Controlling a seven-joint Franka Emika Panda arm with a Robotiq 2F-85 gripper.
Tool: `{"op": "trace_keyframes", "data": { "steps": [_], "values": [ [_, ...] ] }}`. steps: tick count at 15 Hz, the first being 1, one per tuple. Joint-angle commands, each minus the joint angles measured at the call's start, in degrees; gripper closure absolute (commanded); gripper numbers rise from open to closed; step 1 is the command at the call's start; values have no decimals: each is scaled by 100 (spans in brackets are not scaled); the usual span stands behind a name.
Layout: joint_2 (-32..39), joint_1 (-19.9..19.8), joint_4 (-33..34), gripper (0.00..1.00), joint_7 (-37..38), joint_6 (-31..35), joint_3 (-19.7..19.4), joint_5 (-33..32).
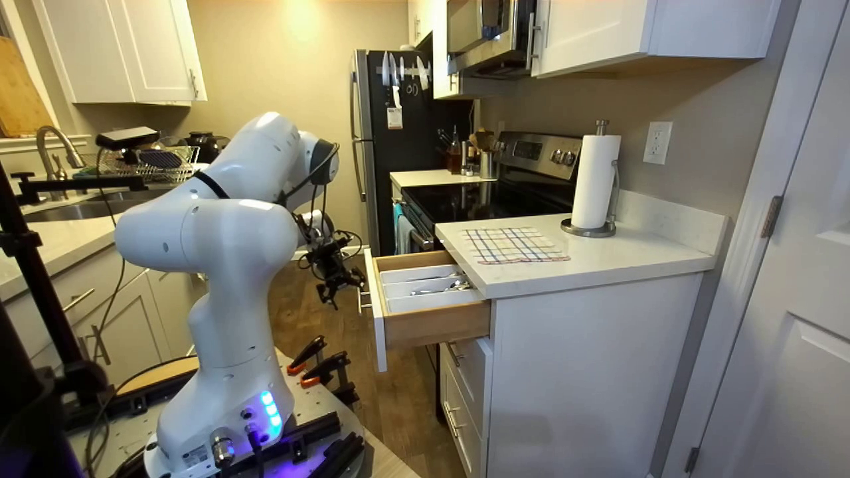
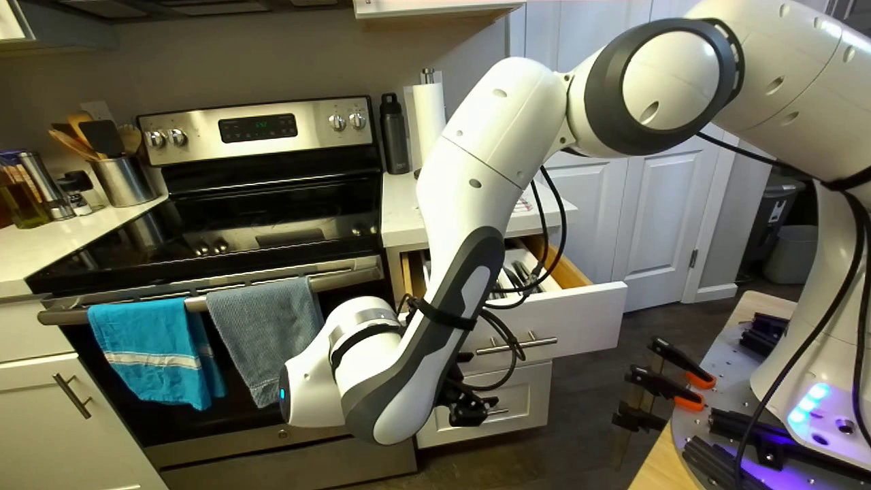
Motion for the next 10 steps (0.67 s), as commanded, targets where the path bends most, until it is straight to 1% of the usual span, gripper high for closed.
{"op": "trace_keyframes", "data": {
  "steps": [1,3,5,7,9,10],
  "values": [
    [-137,-111,144,0,-194,143,26,545],
    [-147,-179,269,0,-353,142,39,939],
    [-173,-259,343,0,-719,92,75,1327],
    [-219,-310,358,0,-862,121,66,1592],
    [-240,-334,384,0,-907,117,37,1752],
    [-40,-134,613,0,-763,25,-99,1609]
  ]
}}
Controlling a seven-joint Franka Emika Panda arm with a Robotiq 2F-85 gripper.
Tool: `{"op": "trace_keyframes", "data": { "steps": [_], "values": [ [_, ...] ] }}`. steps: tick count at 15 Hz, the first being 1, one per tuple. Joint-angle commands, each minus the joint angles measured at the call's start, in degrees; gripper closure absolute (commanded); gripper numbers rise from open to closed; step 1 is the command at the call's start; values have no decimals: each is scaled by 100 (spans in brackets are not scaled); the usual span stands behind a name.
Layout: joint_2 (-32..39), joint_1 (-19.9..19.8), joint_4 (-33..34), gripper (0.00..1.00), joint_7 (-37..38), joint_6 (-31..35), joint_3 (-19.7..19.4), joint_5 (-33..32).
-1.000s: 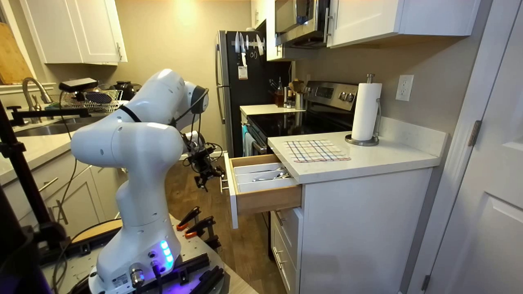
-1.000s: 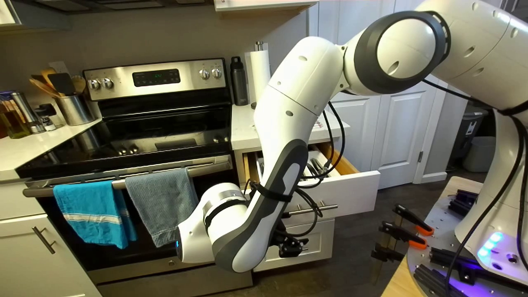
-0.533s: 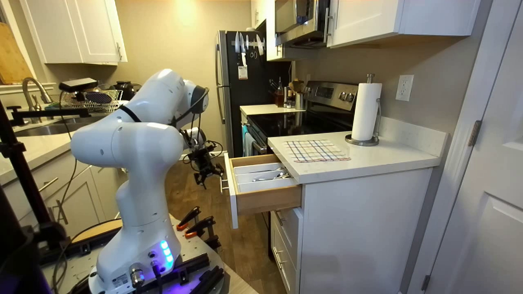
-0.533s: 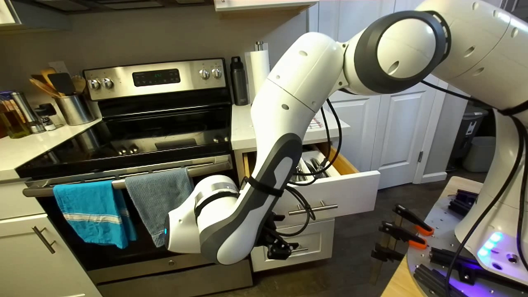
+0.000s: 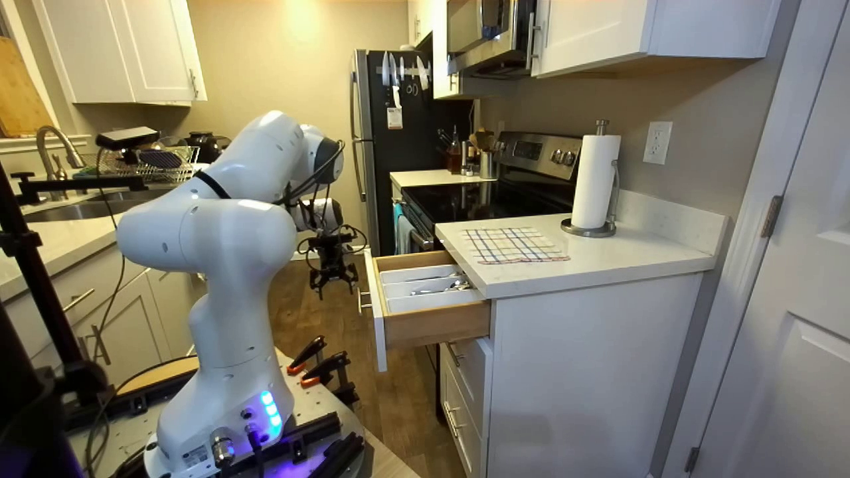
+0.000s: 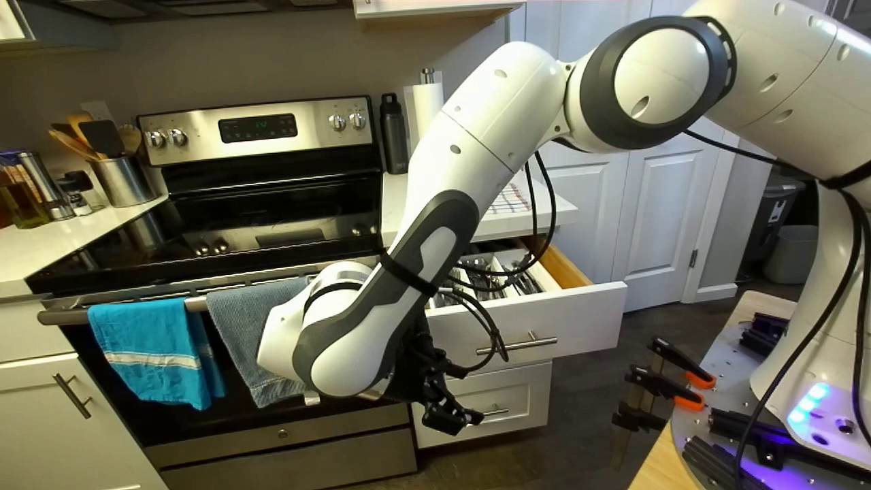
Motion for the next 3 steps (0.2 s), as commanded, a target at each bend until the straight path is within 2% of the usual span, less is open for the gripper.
{"op": "trace_keyframes", "data": {
  "steps": [1,3],
  "values": [
    [13,93,72,0,-60,-2,-137,98],
    [39,116,103,0,-58,-4,-166,94]
  ]
}}
